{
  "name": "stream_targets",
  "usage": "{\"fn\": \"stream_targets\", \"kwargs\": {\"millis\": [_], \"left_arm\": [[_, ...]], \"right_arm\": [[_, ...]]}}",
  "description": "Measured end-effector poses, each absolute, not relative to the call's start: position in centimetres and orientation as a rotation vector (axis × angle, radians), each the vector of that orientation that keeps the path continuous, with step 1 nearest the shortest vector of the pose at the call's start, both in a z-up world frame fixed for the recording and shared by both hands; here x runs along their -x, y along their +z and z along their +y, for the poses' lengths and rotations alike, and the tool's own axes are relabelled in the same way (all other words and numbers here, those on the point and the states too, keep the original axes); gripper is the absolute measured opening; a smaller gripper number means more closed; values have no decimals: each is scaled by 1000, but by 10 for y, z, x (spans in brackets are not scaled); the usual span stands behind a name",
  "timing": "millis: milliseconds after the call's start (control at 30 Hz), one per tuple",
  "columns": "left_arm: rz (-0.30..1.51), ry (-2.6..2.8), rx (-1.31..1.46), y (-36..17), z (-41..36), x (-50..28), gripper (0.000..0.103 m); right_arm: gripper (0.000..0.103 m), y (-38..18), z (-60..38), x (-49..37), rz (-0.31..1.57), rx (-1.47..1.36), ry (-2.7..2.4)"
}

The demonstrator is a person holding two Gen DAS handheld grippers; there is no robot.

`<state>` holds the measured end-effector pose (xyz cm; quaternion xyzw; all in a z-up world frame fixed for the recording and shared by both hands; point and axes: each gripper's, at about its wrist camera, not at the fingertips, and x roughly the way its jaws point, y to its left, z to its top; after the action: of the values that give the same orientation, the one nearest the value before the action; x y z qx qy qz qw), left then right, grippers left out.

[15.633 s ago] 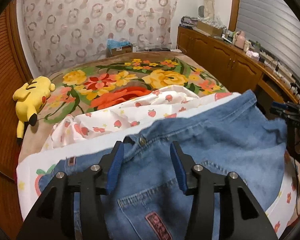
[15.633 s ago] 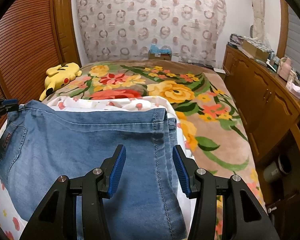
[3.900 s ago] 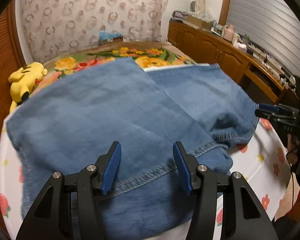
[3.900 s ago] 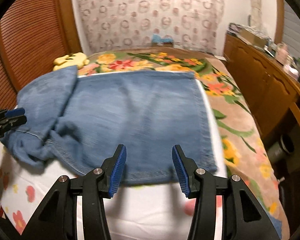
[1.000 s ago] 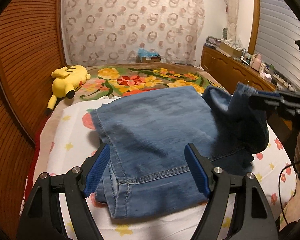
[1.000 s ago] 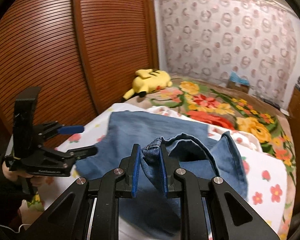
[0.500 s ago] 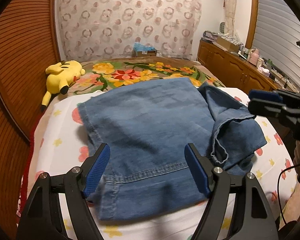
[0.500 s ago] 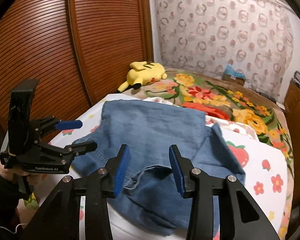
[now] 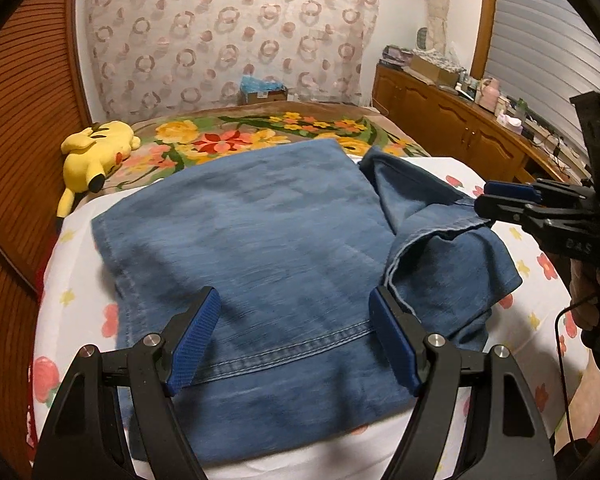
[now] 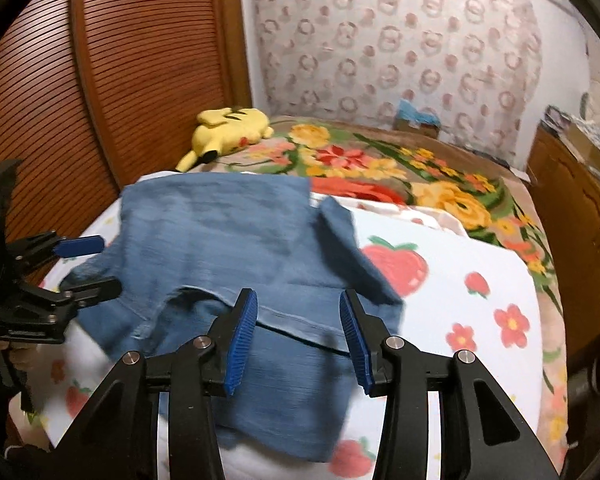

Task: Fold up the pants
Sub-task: 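Move the left gripper to the hem and close on it, then lift the hem with the left gripper and lay it over the stack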

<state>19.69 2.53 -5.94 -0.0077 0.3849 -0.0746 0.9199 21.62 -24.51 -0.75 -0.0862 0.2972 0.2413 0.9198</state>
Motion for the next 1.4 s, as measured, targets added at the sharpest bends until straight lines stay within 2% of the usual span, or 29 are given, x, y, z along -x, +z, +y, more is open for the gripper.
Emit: {"fn": "stream_targets", "kwargs": {"millis": [1000, 1133, 1167, 1233, 1300, 1400], "left_arm": [[820, -212, 6, -69, 2, -213, 78], [827, -248, 11, -76, -2, -215, 77], [834, -262, 16, -79, -3, -216, 75], [842, -301, 30, -82, -5, -217, 63], [857, -336, 39, -87, -7, -219, 59], [870, -342, 50, -90, -8, -221, 44]], "right_arm": [[45, -33, -245, -264, 748, -49, 524], [25, -32, -247, -260, 729, -39, 525], [20, -31, -248, -259, 720, -33, 523], [19, -29, -251, -257, 701, -37, 526], [17, -27, -253, -254, 686, -36, 534], [15, -26, -254, -250, 662, -22, 536]]}}
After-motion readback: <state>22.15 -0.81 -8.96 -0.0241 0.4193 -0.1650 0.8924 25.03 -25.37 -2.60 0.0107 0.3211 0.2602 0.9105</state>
